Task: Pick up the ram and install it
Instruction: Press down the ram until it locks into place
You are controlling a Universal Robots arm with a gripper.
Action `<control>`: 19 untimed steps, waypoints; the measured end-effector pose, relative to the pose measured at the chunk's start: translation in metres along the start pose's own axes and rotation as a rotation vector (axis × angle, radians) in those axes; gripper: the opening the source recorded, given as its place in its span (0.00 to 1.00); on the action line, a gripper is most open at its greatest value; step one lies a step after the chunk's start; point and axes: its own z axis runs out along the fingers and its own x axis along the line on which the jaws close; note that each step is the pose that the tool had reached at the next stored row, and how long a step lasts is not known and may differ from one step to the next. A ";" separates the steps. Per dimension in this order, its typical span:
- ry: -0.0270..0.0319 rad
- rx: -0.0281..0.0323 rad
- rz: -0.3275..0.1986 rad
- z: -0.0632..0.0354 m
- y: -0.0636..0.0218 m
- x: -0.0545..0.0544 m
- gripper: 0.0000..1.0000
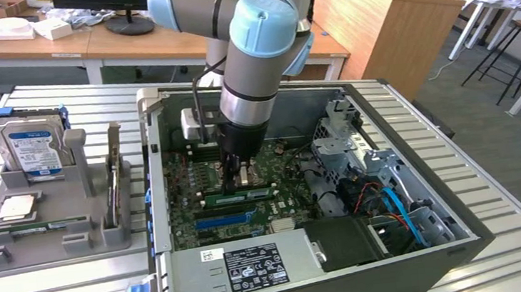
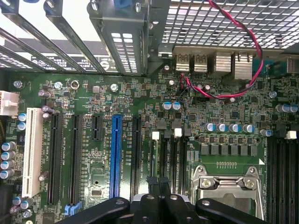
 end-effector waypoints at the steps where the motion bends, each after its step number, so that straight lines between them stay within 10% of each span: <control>1: 0.0000 0.0000 0.000 0.0004 0.0000 0.000 0.10; 19: -0.0002 0.0001 0.000 -0.0059 0.0003 0.000 0.10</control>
